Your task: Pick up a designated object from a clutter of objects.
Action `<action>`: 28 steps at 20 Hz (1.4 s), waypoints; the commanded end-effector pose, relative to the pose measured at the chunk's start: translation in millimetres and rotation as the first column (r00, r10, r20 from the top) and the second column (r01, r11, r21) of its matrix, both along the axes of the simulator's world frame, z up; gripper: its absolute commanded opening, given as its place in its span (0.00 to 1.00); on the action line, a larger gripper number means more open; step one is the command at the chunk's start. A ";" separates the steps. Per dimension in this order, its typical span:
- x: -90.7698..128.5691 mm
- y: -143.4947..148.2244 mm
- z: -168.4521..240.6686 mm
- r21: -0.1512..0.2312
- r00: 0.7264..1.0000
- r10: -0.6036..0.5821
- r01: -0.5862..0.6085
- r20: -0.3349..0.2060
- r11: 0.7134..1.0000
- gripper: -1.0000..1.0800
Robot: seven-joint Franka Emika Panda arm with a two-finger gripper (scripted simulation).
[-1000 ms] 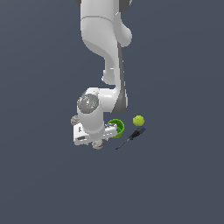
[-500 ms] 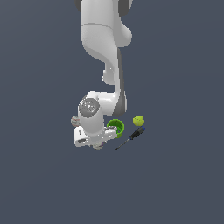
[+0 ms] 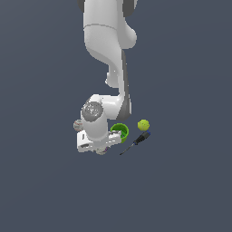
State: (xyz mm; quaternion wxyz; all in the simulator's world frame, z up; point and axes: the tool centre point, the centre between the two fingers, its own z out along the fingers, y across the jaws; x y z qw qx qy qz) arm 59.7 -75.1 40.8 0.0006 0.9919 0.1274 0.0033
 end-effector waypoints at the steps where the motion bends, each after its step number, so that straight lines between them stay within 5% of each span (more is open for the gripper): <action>1: 0.2 0.3 2.3 0.000 1.000 0.000 0.000 0.001 1.000 0.00; 13: -4.9 10.9 62.9 0.000 1.000 0.000 0.000 0.000 1.000 0.00; 28: -16.4 39.7 231.0 -0.001 1.000 0.000 0.000 -0.003 1.000 0.00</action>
